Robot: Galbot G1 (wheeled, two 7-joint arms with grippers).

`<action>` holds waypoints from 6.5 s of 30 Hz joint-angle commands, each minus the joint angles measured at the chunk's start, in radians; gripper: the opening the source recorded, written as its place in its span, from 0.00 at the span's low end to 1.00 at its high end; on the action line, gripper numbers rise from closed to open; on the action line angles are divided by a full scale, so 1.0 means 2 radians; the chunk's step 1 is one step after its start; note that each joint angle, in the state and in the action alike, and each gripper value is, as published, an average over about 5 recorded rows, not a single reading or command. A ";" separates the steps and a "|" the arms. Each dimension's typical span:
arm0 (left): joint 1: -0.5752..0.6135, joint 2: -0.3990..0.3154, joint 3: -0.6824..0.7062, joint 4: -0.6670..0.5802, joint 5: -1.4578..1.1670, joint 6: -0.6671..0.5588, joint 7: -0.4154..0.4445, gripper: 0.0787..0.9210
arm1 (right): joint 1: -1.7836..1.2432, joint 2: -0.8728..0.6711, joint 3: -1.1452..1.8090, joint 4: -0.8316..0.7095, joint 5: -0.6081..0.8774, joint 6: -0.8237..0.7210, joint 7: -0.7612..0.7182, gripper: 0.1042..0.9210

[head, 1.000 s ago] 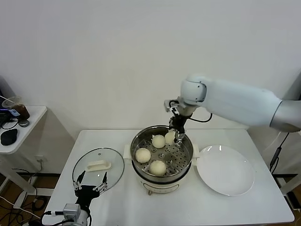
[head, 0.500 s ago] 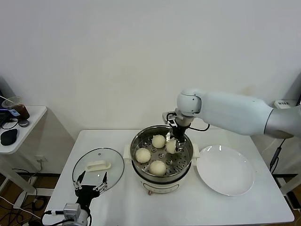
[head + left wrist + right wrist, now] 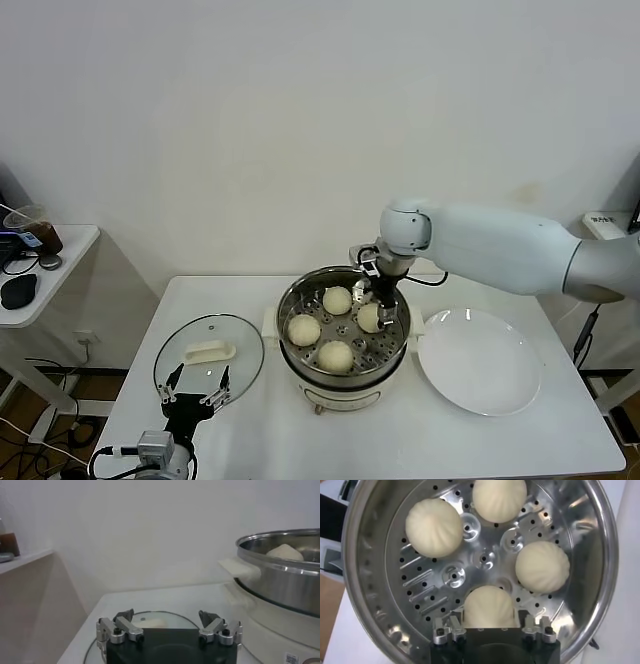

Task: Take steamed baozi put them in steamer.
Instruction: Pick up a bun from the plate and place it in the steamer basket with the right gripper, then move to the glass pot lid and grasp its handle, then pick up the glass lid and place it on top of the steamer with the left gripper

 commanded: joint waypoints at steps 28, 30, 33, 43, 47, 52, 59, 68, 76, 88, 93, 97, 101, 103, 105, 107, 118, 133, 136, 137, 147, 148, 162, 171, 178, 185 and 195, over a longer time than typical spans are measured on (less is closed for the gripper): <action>0.034 -0.018 0.001 0.010 -0.003 -0.087 -0.052 0.88 | -0.662 -0.145 1.014 0.147 0.120 0.127 0.403 0.88; 0.031 -0.016 -0.002 0.013 0.000 -0.096 -0.060 0.88 | -0.718 -0.100 1.071 0.166 0.120 0.130 0.436 0.88; 0.023 -0.010 -0.006 0.017 0.019 -0.100 -0.066 0.88 | -0.794 -0.027 1.131 0.193 0.115 0.138 0.477 0.88; -0.028 0.017 -0.033 0.069 0.221 -0.130 -0.068 0.88 | -0.967 0.166 1.180 0.263 0.067 0.183 0.517 0.88; -0.063 0.033 -0.044 0.099 0.410 -0.145 -0.083 0.88 | -0.984 0.172 1.169 0.267 0.054 0.184 0.524 0.88; -0.077 0.096 -0.011 0.134 0.659 -0.154 -0.107 0.88 | -0.989 0.172 1.168 0.274 0.043 0.185 0.524 0.88; -0.073 0.185 0.058 0.177 0.802 -0.111 -0.119 0.88 | -0.993 0.178 1.169 0.281 0.031 0.184 0.520 0.88; -0.119 0.165 0.104 0.219 0.767 0.009 -0.086 0.88 | -1.005 0.187 1.164 0.287 0.013 0.181 0.517 0.88; -0.146 0.149 0.109 0.249 0.742 0.026 -0.085 0.88 | -1.003 0.192 1.164 0.284 0.007 0.181 0.519 0.88; -0.173 0.128 0.122 0.280 0.715 0.034 -0.082 0.88 | -1.000 0.195 1.164 0.276 0.004 0.182 0.519 0.88; -0.185 0.122 0.121 0.296 0.702 0.039 -0.085 0.88 | -0.996 0.192 1.164 0.267 0.004 0.183 0.519 0.88; -0.195 0.120 0.119 0.310 0.696 0.040 -0.087 0.88 | -0.992 0.192 1.164 0.261 0.003 0.183 0.519 0.88; -0.205 0.121 0.119 0.324 0.689 0.040 -0.094 0.88 | -0.990 0.193 1.162 0.255 0.002 0.184 0.519 0.88; -0.210 0.120 0.118 0.330 0.685 0.039 -0.098 0.88 | -0.988 0.193 1.162 0.250 0.001 0.185 0.519 0.88; -0.216 0.120 0.117 0.336 0.681 0.039 -0.101 0.88 | -0.988 0.194 1.161 0.246 -0.001 0.186 0.519 0.88; -0.221 0.120 0.116 0.341 0.679 0.039 -0.103 0.88 | -0.987 0.195 1.161 0.244 -0.002 0.186 0.519 0.88; -0.250 0.118 0.120 0.363 0.656 0.038 -0.105 0.88 | -0.983 0.198 1.159 0.234 -0.009 0.187 0.519 0.88; -0.259 0.120 0.119 0.372 0.606 0.023 -0.102 0.85 | -0.979 0.196 1.155 0.223 -0.012 0.191 0.519 0.88; -0.256 0.121 0.117 0.370 0.601 0.023 -0.101 0.75 | -0.979 0.196 1.154 0.222 -0.013 0.191 0.519 0.88; -0.256 0.121 0.117 0.371 0.600 0.023 -0.101 0.72 | -0.979 0.197 1.154 0.221 -0.014 0.191 0.519 0.88; -0.242 0.109 0.102 0.314 0.572 0.048 -0.065 0.38 | -0.980 0.197 1.147 0.220 -0.026 0.196 0.518 0.88; -0.238 0.106 0.103 0.306 0.574 0.055 -0.066 0.34 | -0.980 0.197 1.147 0.220 -0.028 0.197 0.518 0.88; -0.225 0.071 0.111 0.196 0.670 0.216 -0.025 0.11 | -0.982 0.193 1.145 0.223 -0.026 0.199 0.517 0.88; -0.216 0.066 0.083 0.103 0.716 0.218 0.047 0.11 | -0.977 0.183 1.144 0.220 -0.016 0.195 0.517 0.88; -0.191 0.040 0.115 0.002 0.763 0.219 0.118 0.11 | -0.973 0.183 1.144 0.210 -0.013 0.193 0.517 0.88; -0.194 0.001 0.184 -0.017 0.797 0.219 0.140 0.11 | -0.969 0.190 1.143 0.204 -0.015 0.192 0.517 0.88; -0.236 -0.038 0.288 0.053 0.836 0.218 0.130 0.11 | -0.965 0.193 1.148 0.198 -0.019 0.191 0.516 0.88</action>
